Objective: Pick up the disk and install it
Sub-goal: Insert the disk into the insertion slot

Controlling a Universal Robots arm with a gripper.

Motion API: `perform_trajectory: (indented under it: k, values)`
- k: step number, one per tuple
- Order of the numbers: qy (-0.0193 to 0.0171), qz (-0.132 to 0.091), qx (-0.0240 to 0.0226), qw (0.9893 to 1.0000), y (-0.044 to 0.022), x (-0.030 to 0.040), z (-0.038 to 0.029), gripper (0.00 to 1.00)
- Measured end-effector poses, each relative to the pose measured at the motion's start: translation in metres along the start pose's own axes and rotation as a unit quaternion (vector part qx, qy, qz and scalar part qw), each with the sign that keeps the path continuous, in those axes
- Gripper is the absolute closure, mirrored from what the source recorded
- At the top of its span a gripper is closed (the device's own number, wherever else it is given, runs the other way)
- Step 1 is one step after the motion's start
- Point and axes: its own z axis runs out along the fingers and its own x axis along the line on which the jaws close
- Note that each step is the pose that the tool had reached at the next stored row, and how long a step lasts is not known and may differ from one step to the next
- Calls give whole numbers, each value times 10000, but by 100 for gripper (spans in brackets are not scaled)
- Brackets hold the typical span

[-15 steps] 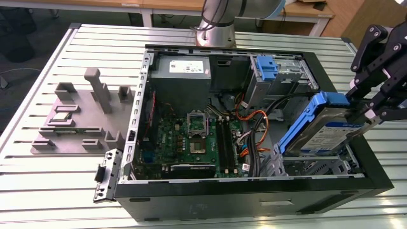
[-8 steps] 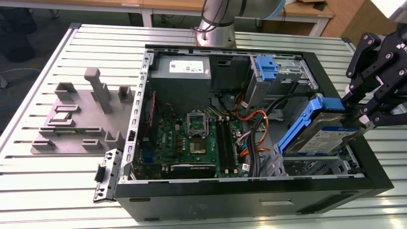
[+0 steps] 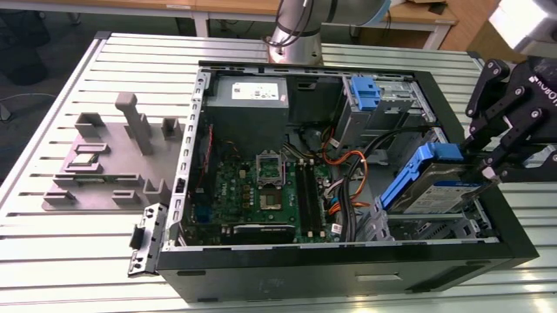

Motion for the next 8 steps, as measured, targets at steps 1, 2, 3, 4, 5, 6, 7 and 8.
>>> perform_trajectory:
  k: [1,2,3,4,5,6,7,8]
  values:
    - [0,0,0,10000,-1,3,18,65]
    - [0,0,0,10000,-2,6,36,65]
    - [0,0,0,10000,-3,9,54,65]
    - [0,0,0,10000,-5,11,72,65]
    - [0,0,0,10000,-6,15,90,65]
    - [0,0,0,10000,-7,18,109,65]
    - [0,0,0,10000,-9,21,126,65]
    - [1,0,0,10000,-10,23,143,65]
